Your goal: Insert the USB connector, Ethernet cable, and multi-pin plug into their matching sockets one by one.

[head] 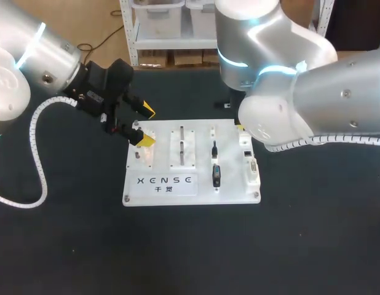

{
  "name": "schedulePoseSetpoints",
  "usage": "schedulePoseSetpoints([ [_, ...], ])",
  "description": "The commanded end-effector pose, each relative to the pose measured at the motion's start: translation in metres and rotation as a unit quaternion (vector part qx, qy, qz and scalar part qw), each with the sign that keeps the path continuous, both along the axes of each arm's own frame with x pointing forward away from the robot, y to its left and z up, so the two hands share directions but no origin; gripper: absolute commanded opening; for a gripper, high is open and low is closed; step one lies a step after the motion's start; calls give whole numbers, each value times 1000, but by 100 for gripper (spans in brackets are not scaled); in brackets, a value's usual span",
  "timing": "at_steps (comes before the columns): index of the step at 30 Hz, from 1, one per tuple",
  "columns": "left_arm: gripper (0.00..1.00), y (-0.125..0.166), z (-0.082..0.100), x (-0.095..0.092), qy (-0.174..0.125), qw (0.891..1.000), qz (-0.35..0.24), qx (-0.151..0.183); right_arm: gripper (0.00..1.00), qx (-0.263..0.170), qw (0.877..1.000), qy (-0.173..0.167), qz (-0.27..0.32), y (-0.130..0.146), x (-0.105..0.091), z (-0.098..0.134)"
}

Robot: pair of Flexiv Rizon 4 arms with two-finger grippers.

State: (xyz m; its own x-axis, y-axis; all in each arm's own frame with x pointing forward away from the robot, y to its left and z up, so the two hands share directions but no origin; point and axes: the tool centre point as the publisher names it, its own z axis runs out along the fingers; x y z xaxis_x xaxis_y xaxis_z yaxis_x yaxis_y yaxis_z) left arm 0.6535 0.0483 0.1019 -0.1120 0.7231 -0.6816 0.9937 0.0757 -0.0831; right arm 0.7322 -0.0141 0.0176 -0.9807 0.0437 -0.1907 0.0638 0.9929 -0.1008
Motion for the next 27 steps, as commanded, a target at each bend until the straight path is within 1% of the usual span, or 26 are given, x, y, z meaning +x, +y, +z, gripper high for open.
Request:
schedulePoseSetpoints([
  [1,100,0,0,1,1,1000,-1,1,0,-9,1000,7,-16,-4,4,-15],
  [5,100,0,0,1,1,1000,-1,1,0,-14,999,12,-32,-6,9,-21],
  [6,100,0,0,1,1,1000,-1,1,4,-11,999,12,-33,-6,10,-21],
  [7,100,0,0,1,1,1000,-1,1,31,-10,999,9,-35,-6,11,-18],
  [8,100,0,0,1,1,1000,-1,1,51,-11,999,3,-35,-5,11,-15],
  [9,100,0,0,1,1,1000,-1,1,100,-9,999,-1,-33,-4,10,-11],
  [12,100,0,0,1,1,1000,-1,1,100,-9,999,-18,-33,0,9,2],
  [18,100,0,0,1,1,1000,-1,1,100,-1,998,-51,-31,13,3,35],
  [22,100,0,0,1,1,1000,-1,1,100,13,998,-54,-25,28,-7,48],
  [24,100,0,0,1,1,1000,-1,1,100,19,998,-53,-20,36,-14,50],
  [27,100,0,0,1,1,1000,-1,1,100,32,999,-40,-18,48,-25,48],
])
